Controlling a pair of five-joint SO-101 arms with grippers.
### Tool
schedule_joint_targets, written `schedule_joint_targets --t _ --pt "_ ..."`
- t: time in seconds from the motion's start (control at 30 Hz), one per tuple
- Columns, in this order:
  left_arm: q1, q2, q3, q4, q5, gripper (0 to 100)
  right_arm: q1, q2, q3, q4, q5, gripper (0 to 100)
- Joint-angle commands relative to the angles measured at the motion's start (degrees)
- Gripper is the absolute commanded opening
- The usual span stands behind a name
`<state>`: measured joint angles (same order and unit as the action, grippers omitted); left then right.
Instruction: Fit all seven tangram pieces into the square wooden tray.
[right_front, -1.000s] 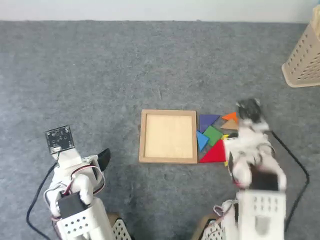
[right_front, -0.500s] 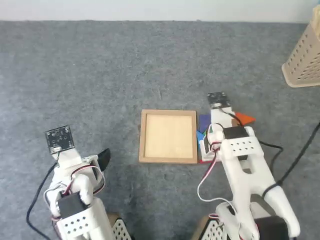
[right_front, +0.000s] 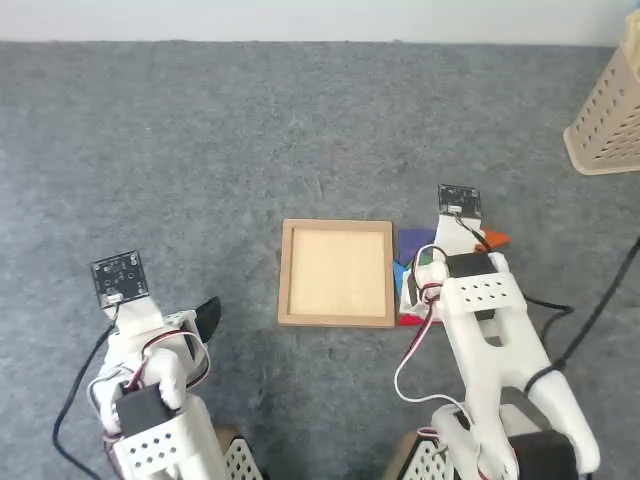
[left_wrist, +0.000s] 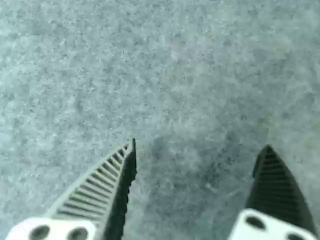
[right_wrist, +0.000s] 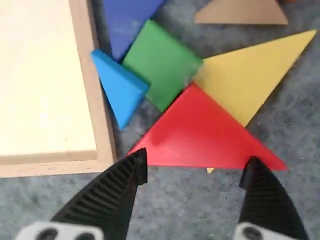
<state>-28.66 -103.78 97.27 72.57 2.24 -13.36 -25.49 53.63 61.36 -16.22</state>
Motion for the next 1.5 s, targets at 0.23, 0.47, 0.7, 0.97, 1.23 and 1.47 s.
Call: schedule_joint_targets --t 0.23,0.47,0.7,0.97,1.23,1.47 --pt "0.09 -0.7 -0.75 -0.09 -0.09 35 0.75 13.58 -8.35 -5.67 -0.97 29.6" --pt "0.09 -0.7 -0.75 -0.09 -0.09 35 7.6 19.21 -12.57 -5.49 3.6 29.6" --pt "0.09 -0.7 -0.75 -0.09 -0.09 35 15.52 20.18 -18.99 -2.07 10.02 29.6" --pt "0.09 -0.7 -0.75 -0.09 -0.09 35 16.22 19.82 -29.63 8.66 9.67 29.6" --pt "0.09 -0.7 -0.75 -0.09 -0.09 35 15.08 19.82 -26.11 8.57 8.79 25.8" --pt "0.09 -0.7 -0.75 -0.09 -0.09 35 13.14 14.29 -22.86 5.41 -3.34 24.7"
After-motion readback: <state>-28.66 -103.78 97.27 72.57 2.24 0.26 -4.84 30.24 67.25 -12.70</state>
